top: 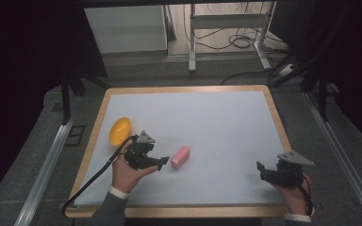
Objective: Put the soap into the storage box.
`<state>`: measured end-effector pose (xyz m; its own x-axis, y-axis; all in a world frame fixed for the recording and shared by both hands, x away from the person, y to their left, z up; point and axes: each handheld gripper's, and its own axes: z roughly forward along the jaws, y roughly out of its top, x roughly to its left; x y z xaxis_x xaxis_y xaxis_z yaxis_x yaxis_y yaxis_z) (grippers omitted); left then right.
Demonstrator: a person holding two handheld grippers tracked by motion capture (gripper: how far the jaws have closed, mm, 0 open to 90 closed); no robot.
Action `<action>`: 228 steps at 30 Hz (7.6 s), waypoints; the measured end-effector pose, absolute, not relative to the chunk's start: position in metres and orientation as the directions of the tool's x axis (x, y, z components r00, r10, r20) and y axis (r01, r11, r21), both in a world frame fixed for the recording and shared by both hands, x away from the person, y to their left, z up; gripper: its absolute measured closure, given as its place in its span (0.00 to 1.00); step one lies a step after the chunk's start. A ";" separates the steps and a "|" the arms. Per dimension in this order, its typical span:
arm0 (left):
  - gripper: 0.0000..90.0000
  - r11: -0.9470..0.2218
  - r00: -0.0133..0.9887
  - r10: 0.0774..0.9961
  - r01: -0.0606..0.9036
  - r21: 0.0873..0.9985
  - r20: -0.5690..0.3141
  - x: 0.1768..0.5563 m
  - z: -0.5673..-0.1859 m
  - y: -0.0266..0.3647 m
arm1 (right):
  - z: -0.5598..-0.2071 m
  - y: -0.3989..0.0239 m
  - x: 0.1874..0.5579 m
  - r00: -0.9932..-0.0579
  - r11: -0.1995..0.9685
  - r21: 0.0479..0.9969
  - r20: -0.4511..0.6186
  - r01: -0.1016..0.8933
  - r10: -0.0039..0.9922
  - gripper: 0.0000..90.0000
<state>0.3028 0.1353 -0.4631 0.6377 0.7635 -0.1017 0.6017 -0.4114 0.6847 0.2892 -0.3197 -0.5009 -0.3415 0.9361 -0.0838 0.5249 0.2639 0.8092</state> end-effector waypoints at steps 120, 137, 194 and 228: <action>0.67 -0.367 0.595 0.794 0.635 0.679 -0.127 0.325 -0.486 0.140 | -0.504 -0.317 0.289 -0.335 0.285 0.801 -0.112 0.526 0.935 0.12; 0.67 -0.356 0.580 0.807 0.628 0.692 -0.112 0.325 -0.474 0.155 | -0.506 -0.316 0.289 -0.346 0.292 0.793 -0.109 0.535 0.932 0.12; 0.67 -0.195 0.418 0.898 0.657 0.728 -0.137 0.325 -0.459 0.240 | -0.507 -0.316 0.290 -0.337 0.280 0.786 -0.097 0.551 0.937 0.12; 0.67 -0.165 0.355 0.926 0.685 0.710 -0.127 0.355 -0.462 0.262 | -0.507 -0.317 0.290 -0.331 0.279 0.786 -0.100 0.552 0.938 0.12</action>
<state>0.3546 0.2616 -0.4620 0.3549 0.9262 -0.1270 0.6846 -0.1649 0.7100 0.2898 -0.3175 -0.5072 -0.3308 0.9383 -0.1005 0.5516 0.2786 0.7862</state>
